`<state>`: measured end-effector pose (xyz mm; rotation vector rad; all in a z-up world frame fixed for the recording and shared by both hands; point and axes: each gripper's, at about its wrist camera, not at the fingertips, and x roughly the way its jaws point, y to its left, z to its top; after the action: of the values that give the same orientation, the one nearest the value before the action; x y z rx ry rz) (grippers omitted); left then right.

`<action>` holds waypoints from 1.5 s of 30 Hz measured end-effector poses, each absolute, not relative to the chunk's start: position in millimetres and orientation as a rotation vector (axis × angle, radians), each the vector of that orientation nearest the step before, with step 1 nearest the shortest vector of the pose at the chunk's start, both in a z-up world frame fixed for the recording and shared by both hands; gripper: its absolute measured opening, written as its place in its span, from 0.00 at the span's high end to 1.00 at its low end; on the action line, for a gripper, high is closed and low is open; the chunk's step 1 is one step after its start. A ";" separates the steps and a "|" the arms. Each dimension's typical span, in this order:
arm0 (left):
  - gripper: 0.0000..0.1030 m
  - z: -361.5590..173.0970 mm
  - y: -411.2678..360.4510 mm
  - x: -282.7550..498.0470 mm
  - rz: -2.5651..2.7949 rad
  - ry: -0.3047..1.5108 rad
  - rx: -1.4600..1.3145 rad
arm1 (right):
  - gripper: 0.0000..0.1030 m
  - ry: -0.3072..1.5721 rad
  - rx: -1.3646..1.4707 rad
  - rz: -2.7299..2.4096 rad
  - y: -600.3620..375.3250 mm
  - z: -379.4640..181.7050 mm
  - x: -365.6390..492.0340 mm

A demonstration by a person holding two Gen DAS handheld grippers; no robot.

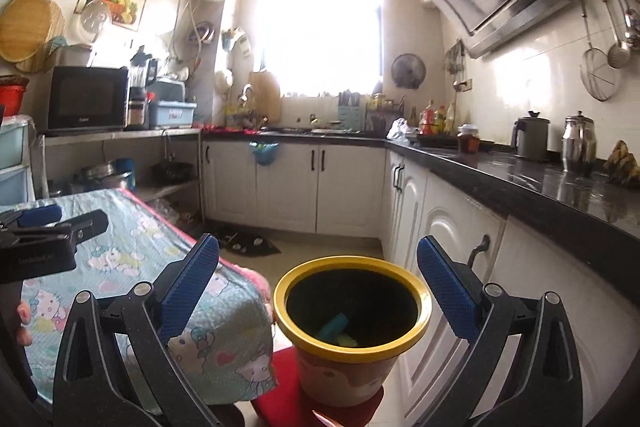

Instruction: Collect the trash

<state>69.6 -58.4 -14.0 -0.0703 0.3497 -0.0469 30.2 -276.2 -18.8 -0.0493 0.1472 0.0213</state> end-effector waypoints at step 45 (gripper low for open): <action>0.10 -13.3 -71.5 62.5 -0.064 0.332 -0.066 | 0.06 0.168 -0.034 0.006 -270.0 -36.1 29.2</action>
<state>62.5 -71.5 -13.3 -0.0656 0.3316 -0.0641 29.2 -270.0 -36.1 -0.0336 0.1678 0.0057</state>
